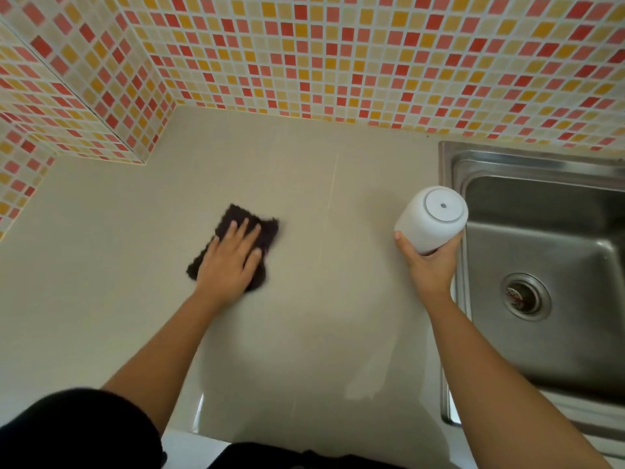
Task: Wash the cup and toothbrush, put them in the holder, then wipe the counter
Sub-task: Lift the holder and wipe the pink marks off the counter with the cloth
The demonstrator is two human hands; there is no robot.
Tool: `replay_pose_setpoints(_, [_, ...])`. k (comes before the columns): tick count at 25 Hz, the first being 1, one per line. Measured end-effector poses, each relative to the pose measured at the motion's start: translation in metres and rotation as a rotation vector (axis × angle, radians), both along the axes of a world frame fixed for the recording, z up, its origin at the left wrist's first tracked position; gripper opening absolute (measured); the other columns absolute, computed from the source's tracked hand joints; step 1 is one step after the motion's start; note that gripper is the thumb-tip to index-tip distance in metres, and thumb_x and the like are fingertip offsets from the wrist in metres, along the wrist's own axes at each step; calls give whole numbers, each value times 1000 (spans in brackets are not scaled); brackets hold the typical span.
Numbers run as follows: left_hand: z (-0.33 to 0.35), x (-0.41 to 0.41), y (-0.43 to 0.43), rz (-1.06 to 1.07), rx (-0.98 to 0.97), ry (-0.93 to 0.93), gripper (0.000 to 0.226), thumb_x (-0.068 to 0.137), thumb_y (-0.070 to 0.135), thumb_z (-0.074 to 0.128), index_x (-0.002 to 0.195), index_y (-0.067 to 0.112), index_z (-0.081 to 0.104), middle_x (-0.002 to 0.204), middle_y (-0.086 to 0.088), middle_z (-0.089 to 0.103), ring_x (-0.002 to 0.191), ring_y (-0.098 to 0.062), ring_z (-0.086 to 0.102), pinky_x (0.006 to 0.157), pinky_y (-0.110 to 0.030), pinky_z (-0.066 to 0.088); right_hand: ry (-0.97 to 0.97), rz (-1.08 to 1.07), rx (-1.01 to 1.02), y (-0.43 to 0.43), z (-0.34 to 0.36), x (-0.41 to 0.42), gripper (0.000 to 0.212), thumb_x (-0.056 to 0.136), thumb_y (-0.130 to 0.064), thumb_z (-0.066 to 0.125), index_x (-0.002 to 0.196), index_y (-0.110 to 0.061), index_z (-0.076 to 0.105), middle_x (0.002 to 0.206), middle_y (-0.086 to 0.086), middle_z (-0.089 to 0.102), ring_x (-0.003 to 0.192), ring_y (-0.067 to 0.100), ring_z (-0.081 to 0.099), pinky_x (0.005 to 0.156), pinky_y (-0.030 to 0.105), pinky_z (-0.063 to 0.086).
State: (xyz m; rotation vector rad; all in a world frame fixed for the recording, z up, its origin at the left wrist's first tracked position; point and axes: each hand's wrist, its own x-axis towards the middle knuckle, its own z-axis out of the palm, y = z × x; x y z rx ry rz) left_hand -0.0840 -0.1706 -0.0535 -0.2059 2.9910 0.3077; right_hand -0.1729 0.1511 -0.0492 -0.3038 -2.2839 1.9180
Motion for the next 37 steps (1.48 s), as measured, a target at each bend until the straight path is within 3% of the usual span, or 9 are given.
replay_pose_setpoints(3, [3, -75, 50, 199, 57, -51, 53, 99, 45, 20, 149, 27, 16, 160, 0, 8, 148, -22, 1, 118, -46, 8, -16, 20, -9, 2, 1, 0, 91, 66, -19, 84, 138, -25, 29, 130, -8, 49, 116, 6, 51, 90, 8, 44])
replay_pose_setpoints(9, [-3, 10, 145, -333, 83, 52, 46, 95, 45, 29, 136, 33, 46, 146, 3, 44, 138, -20, 37, 110, -42, 33, -9, 29, -11, 3, 1, -1, 88, 66, -18, 84, 134, -29, 29, 130, -7, 48, 119, 7, 49, 87, 0, 39])
replay_pose_setpoints(12, [-3, 70, 90, -520, 76, 20, 45, 99, 45, 23, 135, 34, 47, 143, 6, 46, 138, -15, 36, 109, -35, 25, -9, 29, -37, 2, 2, 2, 85, 65, -19, 85, 130, -35, 32, 128, -11, 50, 113, -1, 52, 88, 7, 43])
replay_pose_setpoints(14, [-7, 62, 40, -429, 15, 55, 51, 98, 50, 17, 137, 31, 43, 144, 3, 46, 141, -9, 24, 108, -37, 25, -5, 25, -56, 3, 3, 1, 85, 65, -17, 85, 130, -36, 34, 126, -13, 52, 113, -3, 53, 92, 14, 45])
replay_pose_setpoints(17, [-5, -2, 12, -29, 79, 34, 58, 95, 55, 15, 144, 30, 33, 154, 2, 29, 146, -13, 10, 115, -46, 20, -7, 41, -69, 7, 2, 3, 84, 62, -20, 86, 126, -43, 37, 123, -19, 53, 113, -1, 54, 95, 24, 47])
replay_pose_setpoints(22, [1, -102, 75, 172, 61, -29, 51, 100, 40, 21, 149, 27, 17, 160, 0, 8, 147, -25, 0, 117, -47, 8, 20, -11, -168, 13, 5, 12, 82, 65, -11, 84, 134, -21, 40, 125, -12, 55, 115, 4, 56, 97, 27, 48])
replay_pose_setpoints(29, [5, -97, 202, -250, 101, -78, 50, 99, 44, 24, 148, 35, 19, 160, 6, 10, 148, -19, 0, 118, -44, 4, 110, -31, -162, 26, 30, -9, 85, 66, -8, 83, 136, -9, 35, 133, 5, 52, 122, 15, 53, 102, 34, 46])
replay_pose_setpoints(34, [-1, -2, 224, -552, 104, -3, 46, 94, 46, 31, 135, 35, 46, 146, 6, 45, 139, -17, 36, 111, -43, 33, 79, 8, -126, 24, 29, -13, 84, 67, -15, 83, 136, -19, 35, 127, -9, 53, 117, 3, 54, 100, 28, 46])
replay_pose_setpoints(37, [-7, 55, 190, -646, 88, 8, 42, 96, 47, 33, 134, 37, 45, 144, 10, 46, 138, -14, 36, 111, -38, 31, 74, 63, -83, 12, 23, -12, 85, 66, -21, 84, 135, -29, 35, 132, -6, 51, 123, 8, 50, 103, 31, 45])
